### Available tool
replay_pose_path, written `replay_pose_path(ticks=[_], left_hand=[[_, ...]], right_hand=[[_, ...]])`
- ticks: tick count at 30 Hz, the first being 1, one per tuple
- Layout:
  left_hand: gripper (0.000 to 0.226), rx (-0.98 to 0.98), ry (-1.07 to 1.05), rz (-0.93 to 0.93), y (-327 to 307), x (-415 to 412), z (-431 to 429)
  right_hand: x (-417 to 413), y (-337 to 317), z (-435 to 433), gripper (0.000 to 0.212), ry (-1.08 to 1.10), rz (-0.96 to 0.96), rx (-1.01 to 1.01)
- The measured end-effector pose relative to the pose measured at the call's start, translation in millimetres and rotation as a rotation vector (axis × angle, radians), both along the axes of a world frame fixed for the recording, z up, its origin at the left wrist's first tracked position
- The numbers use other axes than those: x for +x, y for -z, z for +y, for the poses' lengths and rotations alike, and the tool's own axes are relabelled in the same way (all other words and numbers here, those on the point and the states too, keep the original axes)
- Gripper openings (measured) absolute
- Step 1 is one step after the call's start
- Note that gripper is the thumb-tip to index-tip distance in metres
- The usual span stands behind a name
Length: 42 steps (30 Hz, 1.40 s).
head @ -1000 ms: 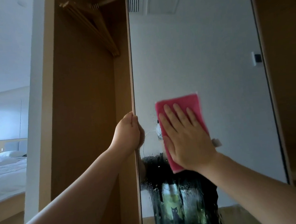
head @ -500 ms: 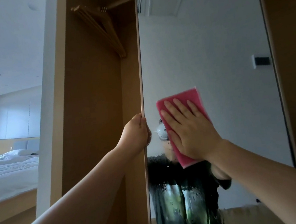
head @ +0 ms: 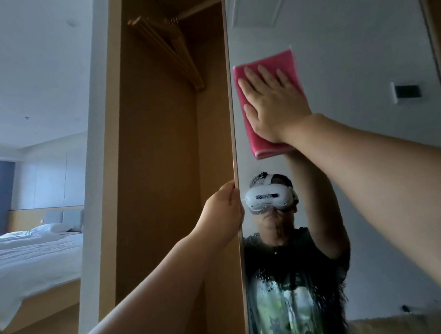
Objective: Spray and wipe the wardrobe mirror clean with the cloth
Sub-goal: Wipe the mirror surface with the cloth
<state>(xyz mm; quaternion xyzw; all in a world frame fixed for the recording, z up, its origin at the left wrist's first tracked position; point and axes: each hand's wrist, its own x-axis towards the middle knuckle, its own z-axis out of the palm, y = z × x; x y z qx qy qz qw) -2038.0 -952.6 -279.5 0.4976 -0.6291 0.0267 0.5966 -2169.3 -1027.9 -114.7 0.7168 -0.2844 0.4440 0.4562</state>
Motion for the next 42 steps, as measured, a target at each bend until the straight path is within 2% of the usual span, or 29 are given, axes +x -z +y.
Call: replay_pose_path(ticks=[7,11,23,25,28,32,37,42], left_hand=[[0.028,0.032,0.074,0.084,1,1,0],[0.028,0.002,0.014,0.007,2,2,1],[0.025,-0.038,-0.022,-0.013,3,1,1],[0.029,-0.004,-0.025,0.029,3,3,1],[0.031,0.071,0.083,0.195,7,3,2],[0.032,0.107,0.183,0.334,17,0,4],[0.031,0.299,0.182,0.369,54,5,5],[0.027,0.347,0.166,0.454,98,8,2]], right_hand=[[11,7,4,0.064,-0.001,0.000,-0.049],[10,24,5,0.063,0.004,0.028,-0.076],[16,96,8,0.063,-0.034,0.024,-0.036],[18,117,7,0.063,-0.042,0.021,-0.033],[16,142,5,0.062,-0.039,0.052,-0.034],[12,143,5,0.060,-0.065,0.049,-0.034],[8,150,7,0.058,-0.090,0.043,-0.044],[7,152,10,0.058,-0.071,0.042,-0.040]])
